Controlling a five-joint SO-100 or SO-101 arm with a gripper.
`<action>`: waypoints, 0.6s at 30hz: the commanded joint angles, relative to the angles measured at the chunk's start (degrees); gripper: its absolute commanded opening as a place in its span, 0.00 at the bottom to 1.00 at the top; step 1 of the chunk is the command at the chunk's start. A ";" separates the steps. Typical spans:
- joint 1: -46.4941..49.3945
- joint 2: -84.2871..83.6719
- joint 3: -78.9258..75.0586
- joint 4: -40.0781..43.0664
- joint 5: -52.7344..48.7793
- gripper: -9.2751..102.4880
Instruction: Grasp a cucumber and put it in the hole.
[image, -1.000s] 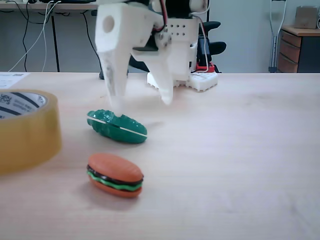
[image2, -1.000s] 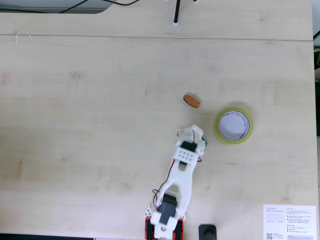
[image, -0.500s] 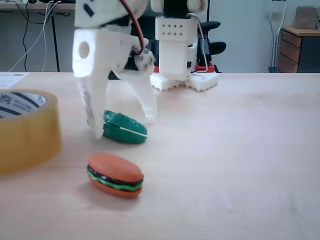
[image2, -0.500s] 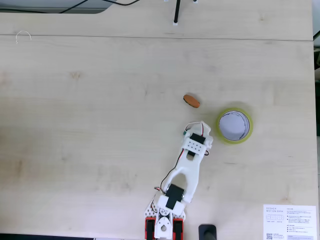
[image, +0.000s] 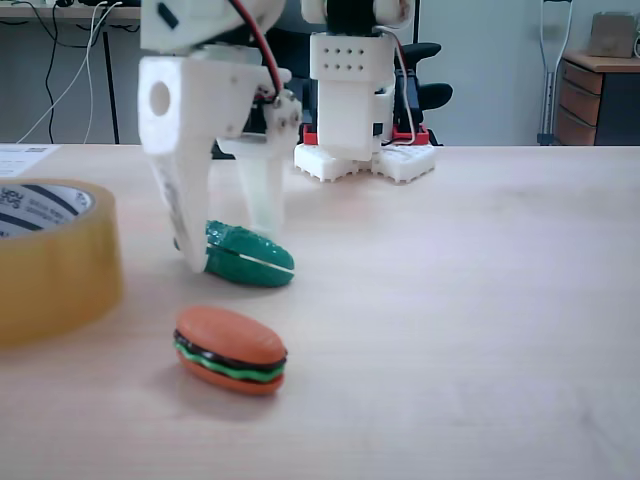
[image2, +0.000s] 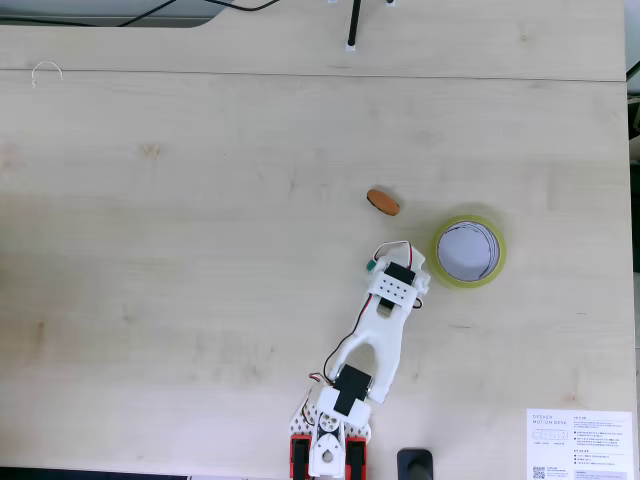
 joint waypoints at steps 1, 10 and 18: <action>0.62 -2.02 -0.35 2.99 1.76 0.20; 0.62 -4.39 -1.23 8.79 3.69 0.15; 1.41 -1.14 -1.49 10.55 4.39 0.15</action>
